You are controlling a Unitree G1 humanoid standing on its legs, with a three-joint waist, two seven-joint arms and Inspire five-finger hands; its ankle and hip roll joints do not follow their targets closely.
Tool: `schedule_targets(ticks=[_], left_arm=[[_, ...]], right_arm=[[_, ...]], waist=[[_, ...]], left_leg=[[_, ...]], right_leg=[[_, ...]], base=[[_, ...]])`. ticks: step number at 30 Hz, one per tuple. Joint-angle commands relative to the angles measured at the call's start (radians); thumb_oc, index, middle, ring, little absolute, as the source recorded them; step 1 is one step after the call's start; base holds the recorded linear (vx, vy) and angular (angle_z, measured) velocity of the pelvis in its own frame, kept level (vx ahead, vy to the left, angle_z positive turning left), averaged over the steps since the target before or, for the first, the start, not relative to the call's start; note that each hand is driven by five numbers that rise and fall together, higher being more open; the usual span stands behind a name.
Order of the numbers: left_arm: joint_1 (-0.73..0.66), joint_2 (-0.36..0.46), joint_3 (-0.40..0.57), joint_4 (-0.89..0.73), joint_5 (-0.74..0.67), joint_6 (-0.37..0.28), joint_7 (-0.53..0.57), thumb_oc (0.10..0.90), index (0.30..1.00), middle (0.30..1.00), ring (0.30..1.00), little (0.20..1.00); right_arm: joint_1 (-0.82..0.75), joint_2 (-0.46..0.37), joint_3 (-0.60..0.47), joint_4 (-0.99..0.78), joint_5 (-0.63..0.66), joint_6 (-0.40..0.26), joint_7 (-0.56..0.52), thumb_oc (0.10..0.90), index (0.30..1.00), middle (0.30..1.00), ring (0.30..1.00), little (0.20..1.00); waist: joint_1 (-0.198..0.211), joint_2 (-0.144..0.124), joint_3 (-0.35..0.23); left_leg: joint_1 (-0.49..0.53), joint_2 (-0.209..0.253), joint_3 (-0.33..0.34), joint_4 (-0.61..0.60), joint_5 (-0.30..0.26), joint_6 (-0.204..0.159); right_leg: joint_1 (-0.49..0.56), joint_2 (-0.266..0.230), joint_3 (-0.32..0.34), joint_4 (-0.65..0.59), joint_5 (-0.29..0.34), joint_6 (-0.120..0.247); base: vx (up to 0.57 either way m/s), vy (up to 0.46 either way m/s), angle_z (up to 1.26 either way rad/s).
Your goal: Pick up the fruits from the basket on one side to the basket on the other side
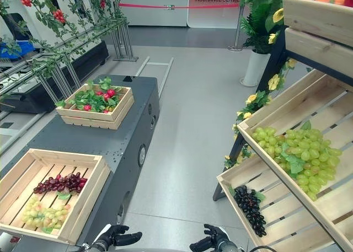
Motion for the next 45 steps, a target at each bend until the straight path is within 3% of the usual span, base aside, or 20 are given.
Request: schedule_targets(ticks=[1, 10, 25, 29, 36, 45], left_arm=[[-0.090, -0.057, -0.016, -0.007, 0.000, -0.080, 0.008, 0.800, 0.900, 0.900, 0.900, 0.900], [-0.084, -0.054, -0.014, -0.005, -0.016, -0.082, -0.025, 0.800, 0.900, 0.900, 0.900, 0.900], [-0.081, -0.052, -0.005, -0.024, -0.026, -0.146, 0.020, 0.800, 0.900, 0.900, 0.900, 0.900], [-0.087, -0.049, -0.004, -0.028, -0.012, -0.182, 0.087, 0.800, 0.900, 0.900, 0.900, 0.900], [-0.091, -0.048, -0.001, -0.027, -0.007, -0.190, 0.096, 0.800, 0.900, 0.900, 0.900, 0.900], [-0.079, -0.036, -0.021, -0.048, 0.072, -0.188, 0.122, 0.800, 0.900, 0.900, 0.900, 0.900]], right_arm=[[-0.079, 0.000, 0.049, 0.026, -0.027, -0.031, -0.002, 0.800, 0.900, 0.900, 0.900, 0.900], [-0.079, -0.006, 0.051, 0.015, -0.028, -0.029, 0.001, 0.800, 0.900, 0.900, 0.900, 0.900], [-0.071, -0.003, 0.056, 0.007, -0.023, -0.023, -0.007, 0.800, 0.900, 0.900, 0.900, 0.900], [-0.070, -0.005, 0.056, 0.008, -0.022, -0.030, -0.008, 0.800, 0.900, 0.900, 0.900, 0.900], [-0.074, -0.003, 0.065, 0.001, -0.018, -0.033, 0.002, 0.800, 0.900, 0.900, 0.900, 0.900], [-0.084, -0.001, 0.055, -0.029, 0.073, -0.027, 0.065, 0.800, 0.900, 0.900, 0.900, 0.900]], waist=[[0.020, -0.024, 0.069], [0.021, -0.025, 0.069], [0.023, -0.020, 0.070], [0.025, -0.023, 0.074], [0.030, -0.026, 0.075], [0.036, -0.010, 0.079]], left_leg=[[0.049, -0.052, 0.043, 0.009, -0.148, 0.007], [0.052, -0.052, 0.036, 0.009, -0.150, 0.006], [0.052, -0.053, 0.033, 0.009, -0.148, 0.004], [0.049, -0.054, 0.030, 0.009, -0.147, 0.005], [0.045, -0.054, 0.028, 0.009, -0.145, 0.004], [0.047, -0.050, 0.039, 0.009, -0.132, -0.005]], right_leg=[[0.024, 0.013, 0.031, 0.006, -0.053, 0.000], [0.027, 0.014, 0.029, 0.006, -0.055, -0.001], [0.031, 0.011, 0.022, 0.006, -0.059, -0.003], [0.029, 0.011, 0.021, 0.006, -0.058, -0.004], [0.030, 0.011, 0.013, 0.006, -0.059, -0.006], [0.032, 0.011, 0.002, 0.006, -0.069, -0.016]], base=[[-0.04, -0.011, 0.00], [0.00, 0.000, 0.00], [0.00, 0.000, 0.00], [0.00, 0.000, 0.00], [0.00, -0.021, 0.01], [0.04, -0.018, 0.02]])
